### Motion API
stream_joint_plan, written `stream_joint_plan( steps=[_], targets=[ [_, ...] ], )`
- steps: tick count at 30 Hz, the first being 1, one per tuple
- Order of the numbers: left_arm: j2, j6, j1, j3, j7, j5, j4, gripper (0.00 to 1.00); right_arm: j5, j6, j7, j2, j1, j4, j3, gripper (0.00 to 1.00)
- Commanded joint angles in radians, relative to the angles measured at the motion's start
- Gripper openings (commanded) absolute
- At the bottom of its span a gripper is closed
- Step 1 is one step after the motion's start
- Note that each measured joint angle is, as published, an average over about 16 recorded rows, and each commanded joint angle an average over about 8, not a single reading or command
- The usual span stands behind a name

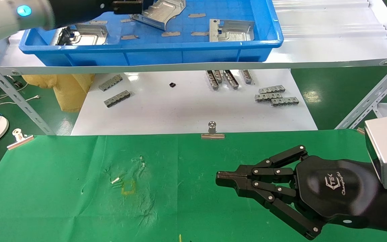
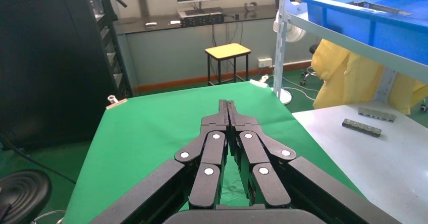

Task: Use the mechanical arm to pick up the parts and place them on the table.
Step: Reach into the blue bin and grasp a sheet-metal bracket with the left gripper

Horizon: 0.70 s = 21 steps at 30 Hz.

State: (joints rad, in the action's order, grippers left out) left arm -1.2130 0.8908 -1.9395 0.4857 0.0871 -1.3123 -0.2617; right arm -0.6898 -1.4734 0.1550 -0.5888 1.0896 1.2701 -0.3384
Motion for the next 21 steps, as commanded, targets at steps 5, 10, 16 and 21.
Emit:
stream_joint_plan(
  steps=[5, 10, 16, 21],
  targets=[
    [-0.104, -0.157, -0.059, 0.02, -0.033, -0.044, 0.152, 0.23, 0.0, 0.0, 0.0, 0.0, 0.0, 0.0, 0.0, 1.0],
    [-0.134, -0.211, -0.068, 0.033, -0.049, -0.06, 0.188, 0.0, 0.0, 0.0, 0.0, 0.0, 0.0, 0.0, 0.0, 1.0],
    [-0.143, -0.228, -0.064, 0.035, -0.038, -0.05, 0.184, 0.0, 0.0, 0.0, 0.0, 0.0, 0.0, 0.0, 0.0, 1.0],
    [-0.145, -0.243, -0.059, 0.037, 0.001, -0.038, 0.185, 0.0, 0.0, 0.0, 0.0, 0.0, 0.0, 0.0, 0.0, 1.0]
  ],
)
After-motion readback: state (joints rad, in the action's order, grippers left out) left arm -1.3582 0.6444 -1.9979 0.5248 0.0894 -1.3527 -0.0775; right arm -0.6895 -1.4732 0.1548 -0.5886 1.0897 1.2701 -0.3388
